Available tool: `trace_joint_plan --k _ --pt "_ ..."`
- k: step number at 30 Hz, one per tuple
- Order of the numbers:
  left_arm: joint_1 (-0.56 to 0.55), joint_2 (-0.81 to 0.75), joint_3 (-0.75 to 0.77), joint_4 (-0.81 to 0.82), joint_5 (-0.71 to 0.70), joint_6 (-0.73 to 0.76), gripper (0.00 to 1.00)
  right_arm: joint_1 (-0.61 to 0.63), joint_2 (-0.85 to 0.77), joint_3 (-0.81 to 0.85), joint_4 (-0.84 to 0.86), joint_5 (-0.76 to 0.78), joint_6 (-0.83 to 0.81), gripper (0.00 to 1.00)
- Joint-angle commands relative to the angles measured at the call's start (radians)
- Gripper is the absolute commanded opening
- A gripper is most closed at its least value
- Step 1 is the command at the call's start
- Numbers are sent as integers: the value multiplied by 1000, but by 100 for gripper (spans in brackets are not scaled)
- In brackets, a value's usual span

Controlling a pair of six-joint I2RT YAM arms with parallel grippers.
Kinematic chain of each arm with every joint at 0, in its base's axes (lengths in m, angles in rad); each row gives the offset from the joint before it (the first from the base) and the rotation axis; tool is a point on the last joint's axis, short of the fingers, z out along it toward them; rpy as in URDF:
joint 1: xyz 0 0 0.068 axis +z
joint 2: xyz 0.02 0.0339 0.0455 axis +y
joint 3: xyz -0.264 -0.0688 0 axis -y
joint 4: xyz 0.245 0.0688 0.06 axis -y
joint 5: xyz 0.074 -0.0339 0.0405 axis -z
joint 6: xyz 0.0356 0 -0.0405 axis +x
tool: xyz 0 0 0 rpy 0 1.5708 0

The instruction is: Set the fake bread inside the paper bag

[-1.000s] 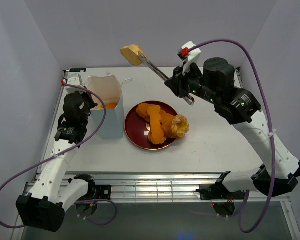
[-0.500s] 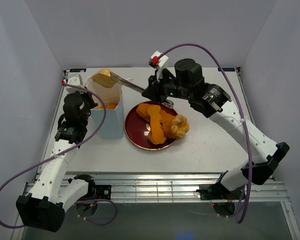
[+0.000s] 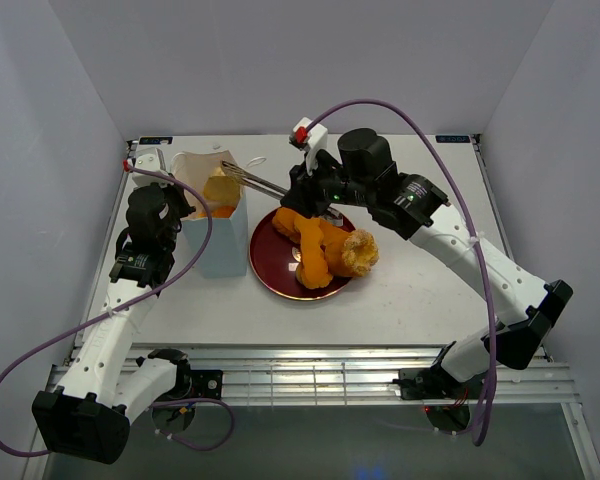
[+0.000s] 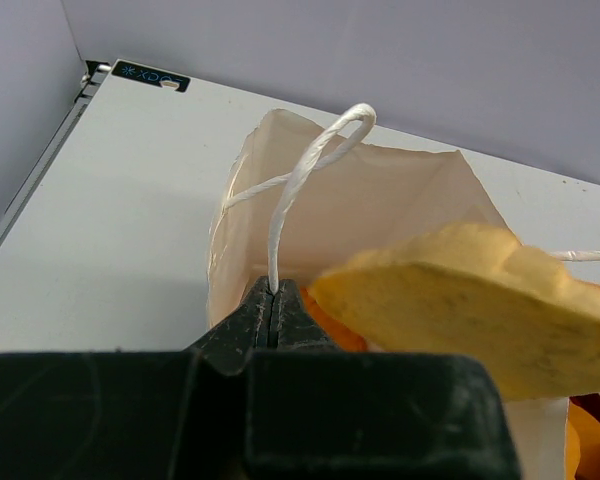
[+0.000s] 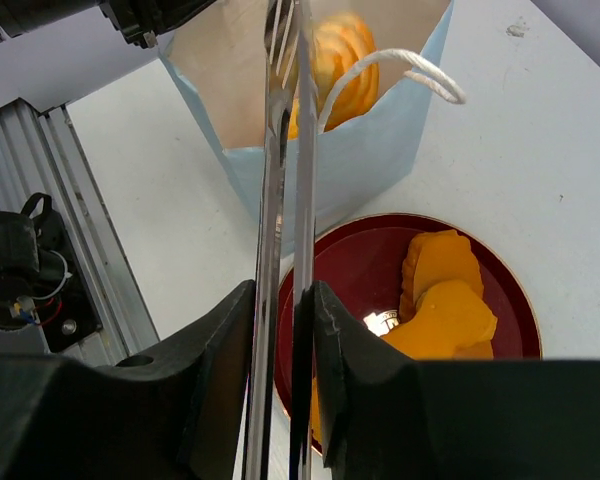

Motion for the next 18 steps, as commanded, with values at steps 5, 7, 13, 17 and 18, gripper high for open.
trace_joint_plan --k 5,7,13,17,18 --pt "3 -12 17 -6 12 -8 0 4 -18 38 73 -3 -4 39" --pt "5 -11 16 -7 12 -8 0 2 -20 38 71 -1 -4 40" --pt "5 -9 16 -7 10 -6 0 2 -50 38 83 23 32 38" --pt "3 -14 16 -9 4 -6 0 2 -119 14 102 69 54 36" --pt "3 -12 17 -9 3 -6 0 4 -133 6 109 78 57 36"
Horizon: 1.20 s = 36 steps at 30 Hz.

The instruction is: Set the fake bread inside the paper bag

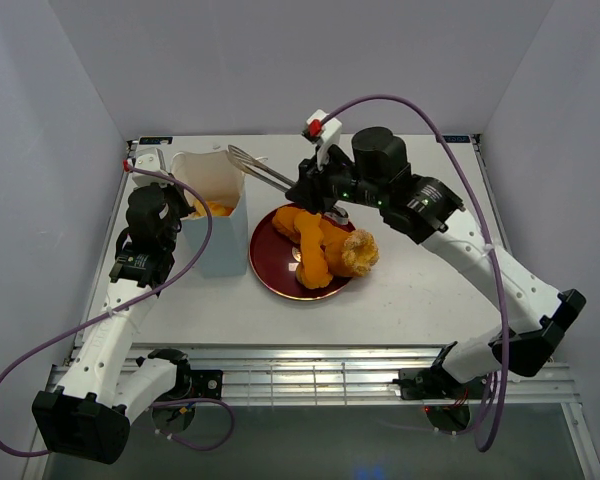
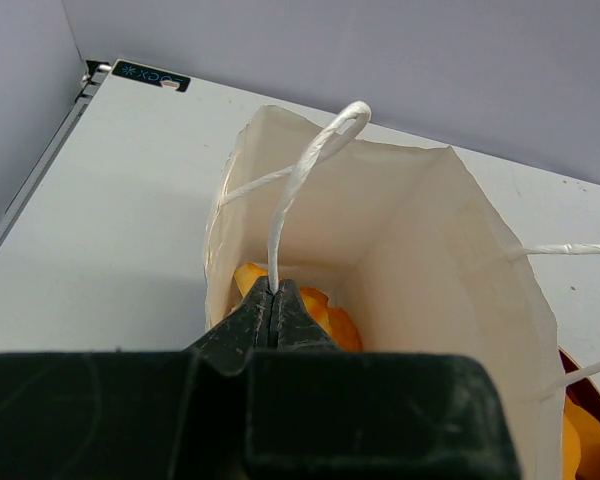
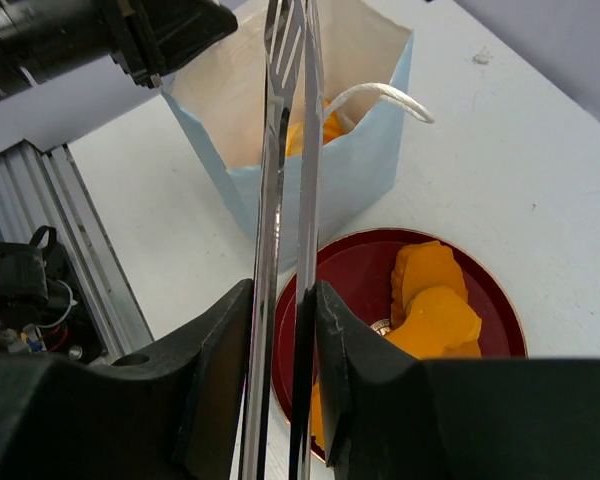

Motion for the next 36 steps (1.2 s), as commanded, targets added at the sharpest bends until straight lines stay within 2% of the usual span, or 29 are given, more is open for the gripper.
trace_joint_plan --k 1,8,15,20,24,29,36 --pt "5 -14 17 -7 3 -6 0 2 -120 -2 98 44 31 35" --pt "3 -14 16 -7 0 -6 0 2 -238 -114 101 131 48 34" --pt "3 -14 17 -8 3 -6 0 -4 -371 -344 98 291 94 36" --pt "5 -12 16 -8 8 -6 0 -21 -431 -518 93 324 151 38" --pt "3 -11 17 -8 11 -8 0 -55 -436 -611 96 286 203 39" --pt "3 -9 17 -8 15 -9 0 -142 -401 -649 100 202 251 39" --pt "3 -9 19 -13 15 -9 0 -320 -352 -681 159 -42 291 41"
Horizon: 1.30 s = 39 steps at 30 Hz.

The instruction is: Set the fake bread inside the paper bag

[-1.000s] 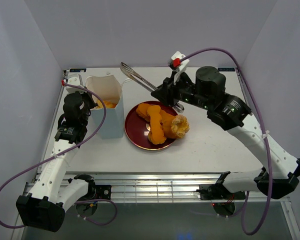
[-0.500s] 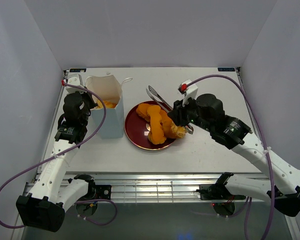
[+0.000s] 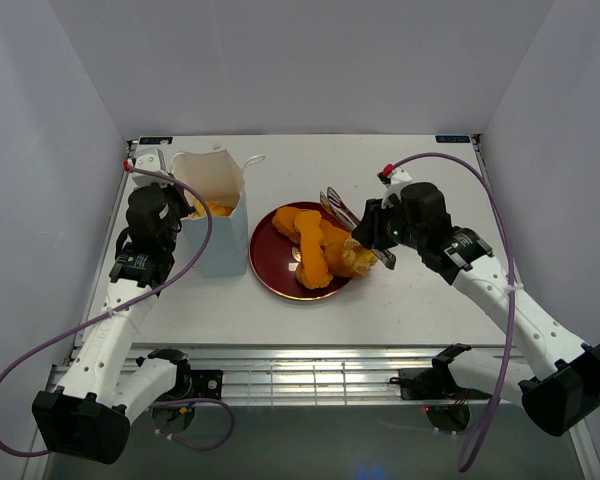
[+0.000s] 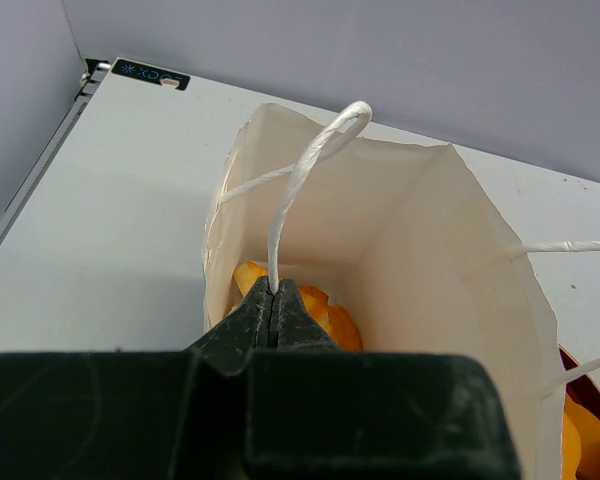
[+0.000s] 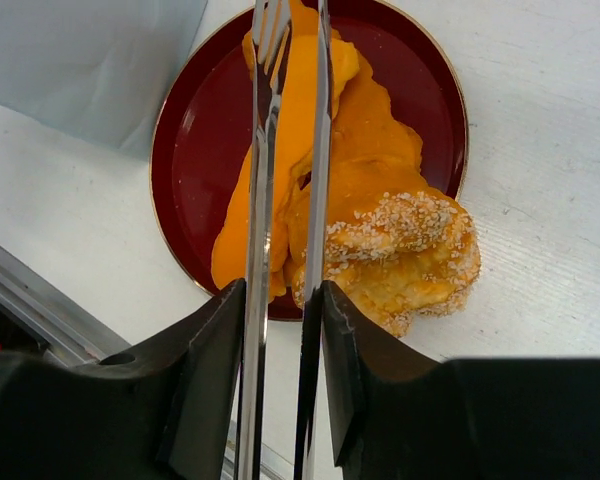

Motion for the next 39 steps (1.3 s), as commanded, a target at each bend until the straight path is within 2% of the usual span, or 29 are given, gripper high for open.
trace_joint_plan --k 1,8,17,29,39 --pt "5 -9 20 -11 14 -8 0 -75 22 -15 101 -158 42 42" --pt "5 -5 19 -11 11 -8 0 -169 100 -12 164 -317 78 44" --pt "3 -2 22 -11 16 -6 0 -231 175 -1 171 -356 72 49" --pt "3 9 26 -17 22 -6 0 -291 276 -3 239 -489 107 54" --pt "3 8 26 -19 14 -4 0 -307 370 81 172 -506 77 55"
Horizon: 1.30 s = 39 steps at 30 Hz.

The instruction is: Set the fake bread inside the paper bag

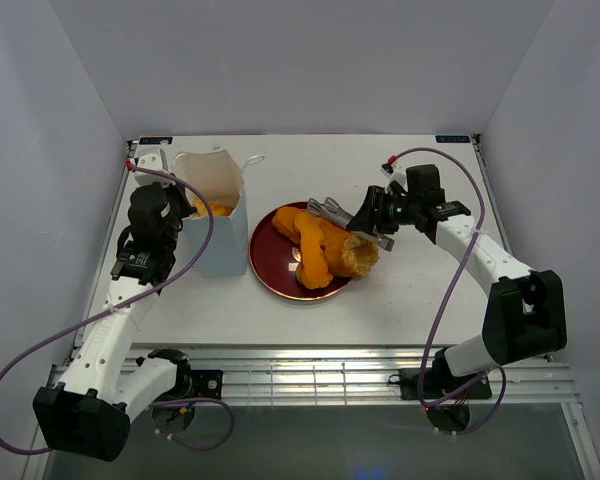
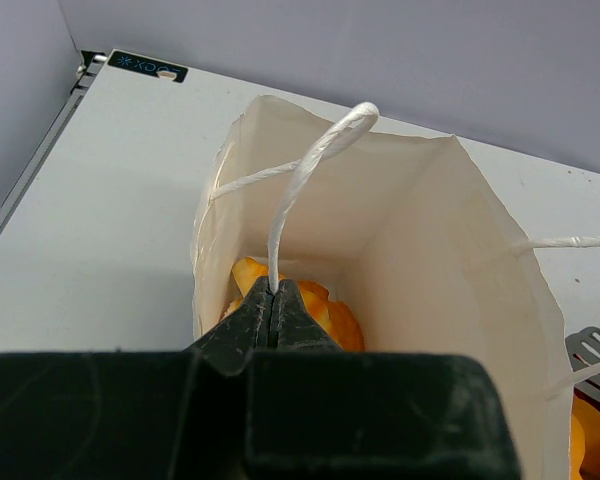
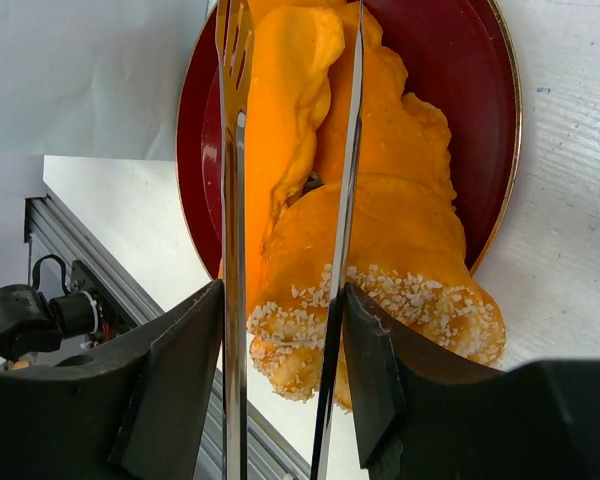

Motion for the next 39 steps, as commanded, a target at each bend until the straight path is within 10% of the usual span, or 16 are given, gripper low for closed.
trace_joint_plan --k 1,39 --pt "3 -6 26 -15 8 -5 0 -12 28 88 -10 -34 -26 55" --pt "5 -27 25 -12 8 -3 0 -15 241 401 -390 -140 -225 54"
